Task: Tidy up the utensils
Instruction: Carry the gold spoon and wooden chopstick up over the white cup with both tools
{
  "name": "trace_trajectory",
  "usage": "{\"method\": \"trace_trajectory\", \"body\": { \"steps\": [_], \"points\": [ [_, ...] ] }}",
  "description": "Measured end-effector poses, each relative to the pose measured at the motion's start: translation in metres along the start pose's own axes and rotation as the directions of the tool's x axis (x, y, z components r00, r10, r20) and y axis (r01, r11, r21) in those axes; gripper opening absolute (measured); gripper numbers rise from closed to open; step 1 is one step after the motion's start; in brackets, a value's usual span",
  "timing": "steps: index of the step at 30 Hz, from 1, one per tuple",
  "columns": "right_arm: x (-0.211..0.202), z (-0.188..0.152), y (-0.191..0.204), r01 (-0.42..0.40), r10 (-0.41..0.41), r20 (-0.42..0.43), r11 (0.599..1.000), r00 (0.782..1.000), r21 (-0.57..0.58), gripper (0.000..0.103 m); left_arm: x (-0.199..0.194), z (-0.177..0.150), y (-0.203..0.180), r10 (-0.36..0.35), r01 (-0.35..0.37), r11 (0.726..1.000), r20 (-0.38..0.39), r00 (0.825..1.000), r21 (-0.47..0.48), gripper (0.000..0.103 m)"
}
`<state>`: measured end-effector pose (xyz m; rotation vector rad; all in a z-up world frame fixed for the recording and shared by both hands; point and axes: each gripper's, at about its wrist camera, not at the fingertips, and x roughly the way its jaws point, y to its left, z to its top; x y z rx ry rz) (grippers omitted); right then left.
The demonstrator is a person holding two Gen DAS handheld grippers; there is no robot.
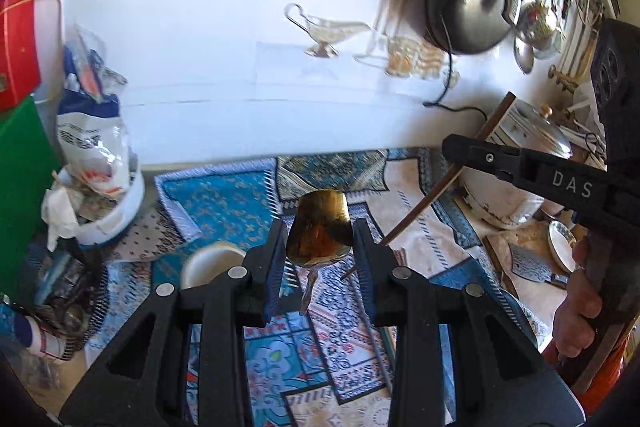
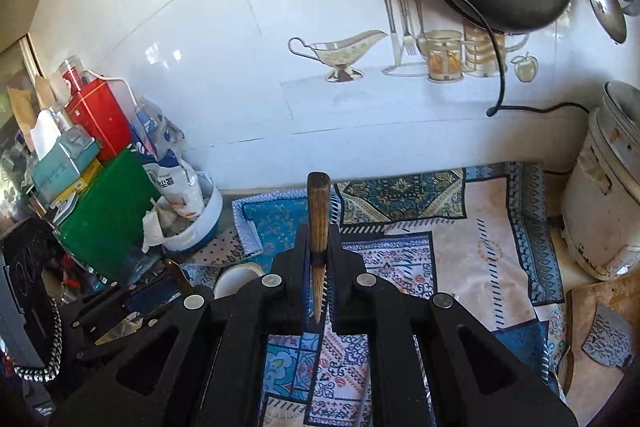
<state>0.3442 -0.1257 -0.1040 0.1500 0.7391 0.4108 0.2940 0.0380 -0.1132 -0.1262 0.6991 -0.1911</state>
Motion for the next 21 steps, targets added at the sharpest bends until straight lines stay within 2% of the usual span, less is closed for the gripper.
{"method": "trace_trajectory", "body": {
  "steps": [5, 11, 14, 21],
  "points": [
    [0.009, 0.008, 0.032, -0.031, 0.032, 0.015, 0.999, 0.999, -0.036, 0.007, -0.014, 0.011, 0.031, 0.034, -0.032, 0.999, 0.048, 0.998, -0.034, 0.032],
    [0.033, 0.014, 0.06, -0.07, 0.069, -0.004, 0.996, 0.998, -0.06, 0.007, -0.014, 0.019, 0.063, 0.065, -0.061, 0.996, 0.061, 0.996, -0.071, 0.032],
    [0.049, 0.013, 0.068, -0.079, 0.078, -0.031, 0.995, 0.997, -0.065, 0.007, -0.004, 0.017, 0.074, 0.075, -0.071, 0.994, 0.042, 0.996, -0.085, 0.032],
    [0.092, 0.002, 0.072, -0.102, 0.093, -0.147, 0.993, 0.985, -0.056, 0.007, 0.034, 0.001, 0.093, 0.085, -0.092, 0.987, -0.058, 0.995, -0.13, 0.032]
  ]
}}
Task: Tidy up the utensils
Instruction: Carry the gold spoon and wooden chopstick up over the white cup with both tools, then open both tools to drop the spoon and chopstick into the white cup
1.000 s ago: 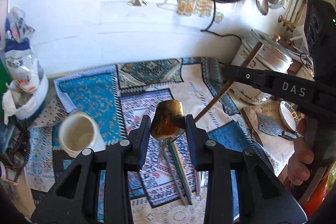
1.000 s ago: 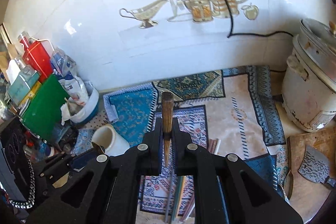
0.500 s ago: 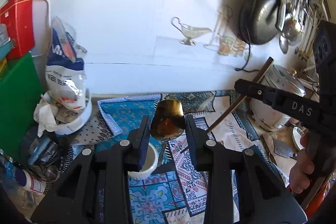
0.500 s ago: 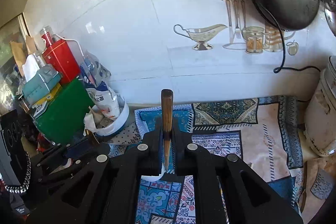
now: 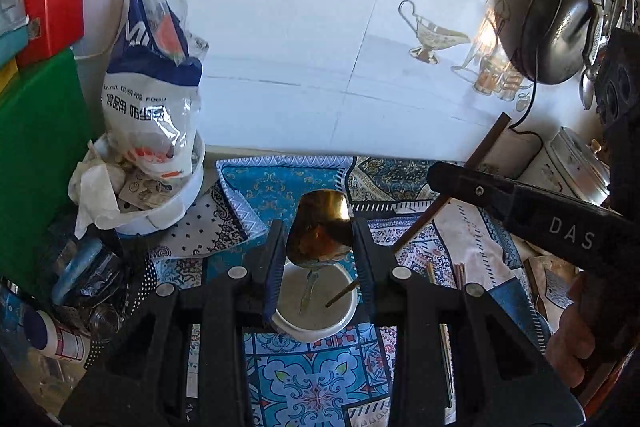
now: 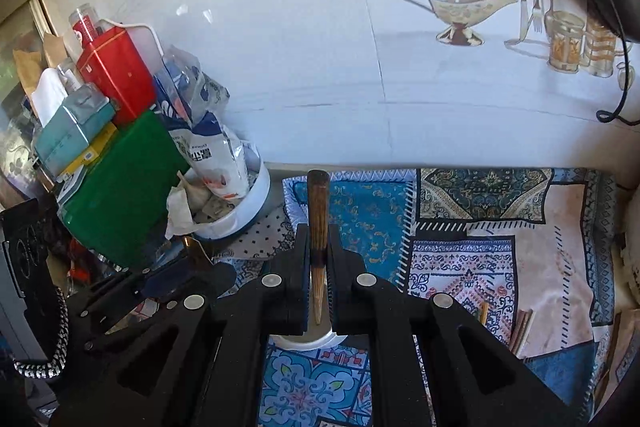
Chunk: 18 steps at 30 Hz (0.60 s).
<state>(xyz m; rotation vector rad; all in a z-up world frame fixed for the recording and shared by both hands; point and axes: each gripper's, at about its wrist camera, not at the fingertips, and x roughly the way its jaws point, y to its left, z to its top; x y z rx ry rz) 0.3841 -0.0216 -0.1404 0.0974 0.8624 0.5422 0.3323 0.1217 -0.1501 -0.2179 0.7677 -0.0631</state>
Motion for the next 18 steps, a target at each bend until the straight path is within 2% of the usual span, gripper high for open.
{"method": "trace_trajectory", "body": {
  "steps": [5, 11, 18],
  "points": [
    [0.025, -0.007, -0.004, -0.003, 0.002, -0.078, 1.0, 0.997, -0.007, 0.007, 0.021, -0.008, 0.008, 0.008, -0.01, 1.0, -0.074, 0.997, -0.03, 0.032],
    [0.049, -0.009, -0.004, -0.005, 0.001, -0.152, 1.0, 0.988, -0.025, 0.007, 0.035, -0.01, 0.014, 0.029, -0.034, 0.999, -0.115, 0.993, -0.041, 0.032],
    [0.059, -0.008, -0.001, 0.006, -0.017, -0.163, 0.998, 0.986, -0.069, 0.007, 0.045, -0.009, 0.021, 0.038, -0.05, 0.996, -0.15, 0.988, -0.075, 0.032]
  ]
}}
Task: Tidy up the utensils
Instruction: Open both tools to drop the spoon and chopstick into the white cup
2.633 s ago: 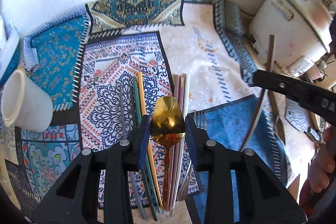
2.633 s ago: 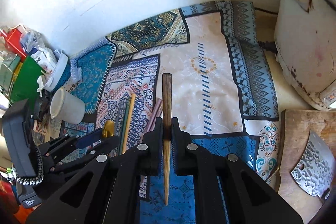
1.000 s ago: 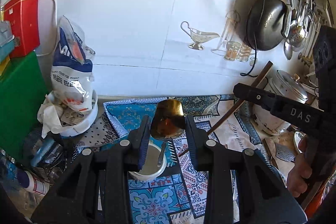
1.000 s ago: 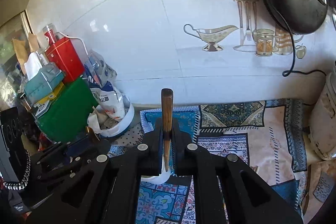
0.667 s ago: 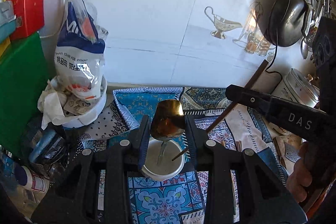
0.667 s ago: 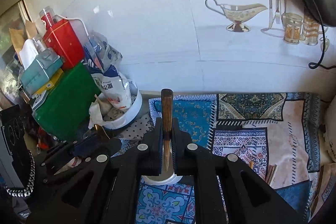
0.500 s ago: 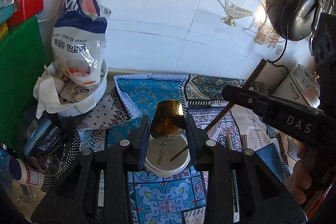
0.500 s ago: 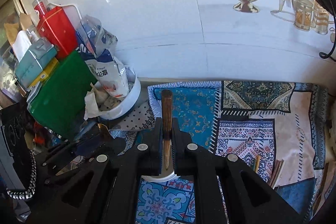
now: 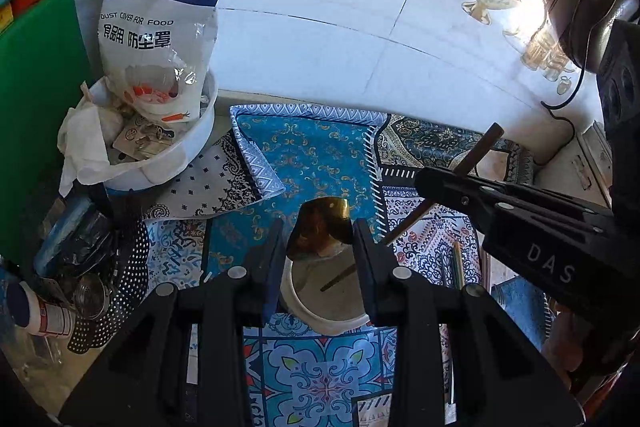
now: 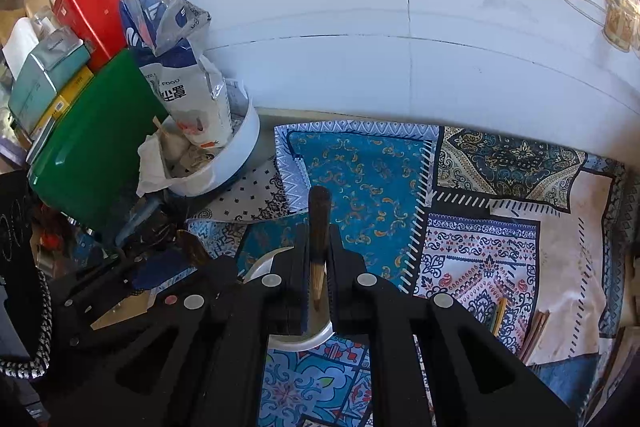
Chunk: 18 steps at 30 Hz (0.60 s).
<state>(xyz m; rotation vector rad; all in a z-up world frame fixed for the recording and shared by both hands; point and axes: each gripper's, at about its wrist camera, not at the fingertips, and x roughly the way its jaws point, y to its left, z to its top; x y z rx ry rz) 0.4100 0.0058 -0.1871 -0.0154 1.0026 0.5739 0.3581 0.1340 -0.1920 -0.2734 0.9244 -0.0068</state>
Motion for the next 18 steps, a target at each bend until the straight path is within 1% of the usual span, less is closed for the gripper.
{"method": "trace_trajectory", "body": {
  "steps": [3, 5, 7, 8, 9, 14, 18],
  "points": [
    [0.0, 0.001, -0.001, 0.004, -0.004, -0.004, 1.0, 1.0, -0.014, 0.007, 0.002, 0.0, -0.001, 0.014, -0.014, 1.0, -0.005, 1.0, -0.002, 0.032],
    [-0.001, 0.001, -0.002, 0.002, -0.002, -0.004, 1.0, 1.0, -0.02, 0.009, 0.001, 0.001, -0.002, 0.023, -0.023, 1.0, -0.001, 1.0, -0.007, 0.032],
    [-0.005, 0.001, -0.004, 0.001, -0.001, -0.001, 1.0, 1.0, -0.022, 0.02, -0.002, 0.003, -0.002, 0.029, -0.029, 0.999, 0.014, 0.999, -0.015, 0.032],
    [-0.007, 0.0, -0.005, 0.002, -0.002, 0.006, 1.0, 1.0, -0.022, 0.022, -0.005, 0.003, -0.003, 0.032, -0.032, 0.999, 0.021, 0.999, -0.017, 0.032],
    [-0.01, 0.0, -0.007, 0.005, -0.005, 0.014, 1.0, 1.0, -0.022, 0.024, -0.006, 0.004, -0.004, 0.035, -0.035, 0.999, 0.026, 0.999, -0.016, 0.032],
    [-0.028, -0.001, -0.011, 0.019, -0.017, 0.044, 0.999, 0.999, -0.032, 0.026, -0.019, 0.008, -0.011, 0.049, -0.049, 0.999, 0.054, 0.997, -0.016, 0.033],
    [-0.046, -0.003, -0.016, 0.034, -0.031, 0.083, 0.998, 0.996, -0.043, 0.036, -0.032, 0.009, -0.02, 0.057, -0.057, 0.998, 0.084, 0.995, -0.012, 0.033]
  ]
}}
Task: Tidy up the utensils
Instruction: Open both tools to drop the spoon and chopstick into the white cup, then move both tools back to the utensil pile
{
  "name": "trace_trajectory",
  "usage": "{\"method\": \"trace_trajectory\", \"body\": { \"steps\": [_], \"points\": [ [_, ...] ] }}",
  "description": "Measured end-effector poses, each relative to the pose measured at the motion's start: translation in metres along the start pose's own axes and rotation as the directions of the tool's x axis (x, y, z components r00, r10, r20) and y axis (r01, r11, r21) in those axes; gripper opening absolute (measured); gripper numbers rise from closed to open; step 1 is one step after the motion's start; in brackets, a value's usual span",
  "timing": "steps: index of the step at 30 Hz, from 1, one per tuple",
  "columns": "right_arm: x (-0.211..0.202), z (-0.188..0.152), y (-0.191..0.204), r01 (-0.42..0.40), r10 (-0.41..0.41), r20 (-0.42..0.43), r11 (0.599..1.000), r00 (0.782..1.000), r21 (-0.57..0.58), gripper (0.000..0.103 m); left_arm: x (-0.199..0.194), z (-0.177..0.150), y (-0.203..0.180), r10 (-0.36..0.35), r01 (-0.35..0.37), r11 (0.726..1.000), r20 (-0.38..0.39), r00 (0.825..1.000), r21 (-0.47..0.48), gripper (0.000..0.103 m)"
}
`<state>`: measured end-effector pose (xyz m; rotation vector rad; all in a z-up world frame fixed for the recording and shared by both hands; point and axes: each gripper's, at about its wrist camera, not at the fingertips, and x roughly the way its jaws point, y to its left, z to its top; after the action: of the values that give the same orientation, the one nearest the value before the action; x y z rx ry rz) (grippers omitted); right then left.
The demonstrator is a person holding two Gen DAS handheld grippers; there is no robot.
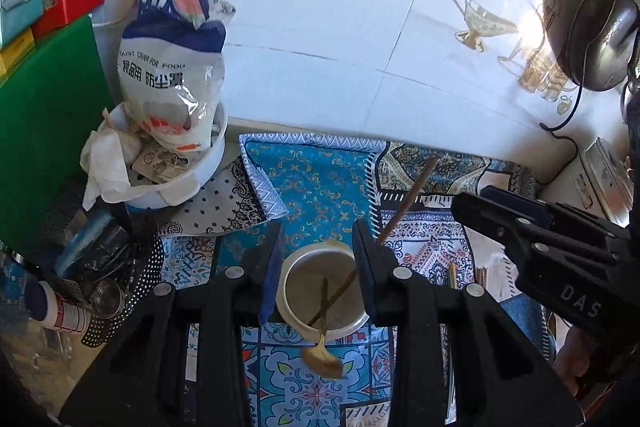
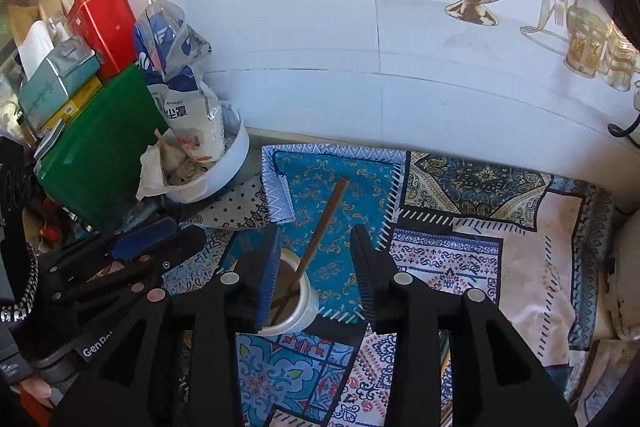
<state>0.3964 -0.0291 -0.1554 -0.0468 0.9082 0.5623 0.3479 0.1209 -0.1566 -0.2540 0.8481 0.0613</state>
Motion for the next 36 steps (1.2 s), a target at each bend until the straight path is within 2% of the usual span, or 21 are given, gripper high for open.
{"method": "trace_trajectory", "body": {
  "steps": [10, 20, 28, 36],
  "points": [
    [-0.048, -0.013, -0.024, 0.032, -0.032, 0.072, 0.999, 0.997, -0.007, 0.04, -0.032, -0.005, -0.041, -0.022, 0.019, 0.999, 0.063, 0.998, 0.046, 0.042],
    [-0.076, -0.045, -0.073, 0.082, -0.084, 0.068, 0.996, 0.994, 0.038, 0.043, -0.03, -0.024, -0.096, -0.044, 0.039, 0.995, 0.045, 0.998, 0.09, 0.046],
    [-0.072, -0.076, -0.126, 0.118, -0.116, -0.022, 0.988, 0.993, 0.096, 0.043, -0.009, -0.048, -0.135, -0.058, 0.06, 0.993, -0.018, 0.998, 0.105, 0.046],
    [-0.045, -0.12, -0.164, 0.148, -0.124, -0.157, 0.978, 0.98, 0.147, 0.043, 0.03, -0.078, -0.153, -0.062, 0.073, 0.994, -0.134, 0.989, 0.08, 0.047]
  ]
}}
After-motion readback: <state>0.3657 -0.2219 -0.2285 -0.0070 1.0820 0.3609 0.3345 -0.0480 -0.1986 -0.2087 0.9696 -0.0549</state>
